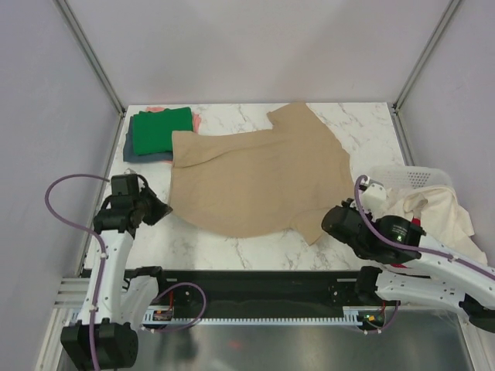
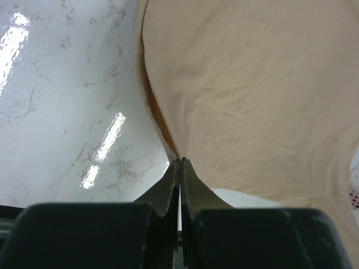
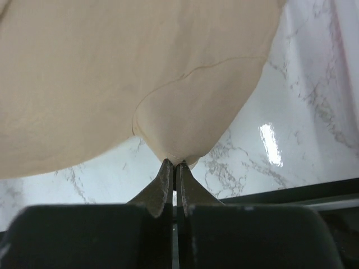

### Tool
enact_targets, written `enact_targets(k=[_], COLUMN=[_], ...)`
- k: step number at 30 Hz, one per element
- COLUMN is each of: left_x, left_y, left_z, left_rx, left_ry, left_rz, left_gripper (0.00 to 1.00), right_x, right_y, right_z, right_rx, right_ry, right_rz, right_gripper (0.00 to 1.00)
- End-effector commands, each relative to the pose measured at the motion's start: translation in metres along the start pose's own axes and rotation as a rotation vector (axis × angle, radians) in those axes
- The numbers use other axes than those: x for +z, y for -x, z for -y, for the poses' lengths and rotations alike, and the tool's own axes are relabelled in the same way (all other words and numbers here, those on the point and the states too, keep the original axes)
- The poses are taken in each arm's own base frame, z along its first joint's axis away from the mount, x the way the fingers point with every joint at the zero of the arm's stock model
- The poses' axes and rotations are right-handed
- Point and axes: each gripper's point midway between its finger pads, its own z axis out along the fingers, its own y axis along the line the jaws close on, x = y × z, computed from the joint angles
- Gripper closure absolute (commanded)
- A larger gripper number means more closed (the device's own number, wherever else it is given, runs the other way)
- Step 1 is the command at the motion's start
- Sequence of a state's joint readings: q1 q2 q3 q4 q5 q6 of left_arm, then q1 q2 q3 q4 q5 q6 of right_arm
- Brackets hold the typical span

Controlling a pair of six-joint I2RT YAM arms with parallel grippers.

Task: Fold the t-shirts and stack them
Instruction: Fold the tshirt

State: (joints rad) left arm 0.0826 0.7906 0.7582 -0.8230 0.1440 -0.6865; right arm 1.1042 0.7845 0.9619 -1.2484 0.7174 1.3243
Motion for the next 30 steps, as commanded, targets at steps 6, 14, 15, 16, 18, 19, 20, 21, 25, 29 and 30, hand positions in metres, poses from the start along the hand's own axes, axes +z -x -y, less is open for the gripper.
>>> enact_targets(k=[6,14,15,16,18,19,20,21,25,29,30], left_x=[0.020,0.061,0.066,0.069,0.084,0.089,0.097,0.101,0.118,0.131,0.133], left_y=[0.011,0.045,0.047,0.053,0.056,0.063,0.063,0.064,0.077,0.081,0.082], left_z=[-0.001,0.003,0.003,0.006,0.000,0.002,-0.002,-0.001,0.004,0.003,0.002], left_rx=[0.163,0.174,0.174,0.177,0.170,0.170,0.164,0.161,0.158,0.162,0.165], left_ry=[0.058,0.134,0.142,0.141,0.176,0.182,0.199,0.201,0.209,0.223,0.224], left_rz=[-0.099,-0.129,-0.140,-0.135,-0.161,-0.156,-0.177,-0.188,-0.199,-0.221,-0.223], left_gripper=[0.98,0.98,0.98,0.98,0.98,0.98,0.98,0.98,0.98,0.98,0.98], right_x=[0.018,0.089,0.096,0.109,0.120,0.131,0.135,0.140,0.165,0.184,0.188], right_y=[0.082,0.132,0.135,0.134,0.147,0.146,0.155,0.157,0.164,0.166,0.165], right_z=[-0.048,-0.063,-0.063,-0.067,-0.063,-0.063,-0.063,-0.061,-0.058,-0.043,-0.042], right_rx=[-0.177,-0.254,-0.277,-0.287,-0.279,-0.300,-0.282,-0.285,-0.292,-0.282,-0.282], right_ry=[-0.052,-0.133,-0.142,-0.136,-0.152,-0.161,-0.156,-0.169,-0.189,-0.237,-0.236], right_rz=[0.200,0.148,0.139,0.117,0.117,0.095,0.100,0.095,0.065,0.036,0.029], right_gripper=[1.00,1.00,1.00,1.00,1.00,1.00,1.00,1.00,1.00,1.00,1.00])
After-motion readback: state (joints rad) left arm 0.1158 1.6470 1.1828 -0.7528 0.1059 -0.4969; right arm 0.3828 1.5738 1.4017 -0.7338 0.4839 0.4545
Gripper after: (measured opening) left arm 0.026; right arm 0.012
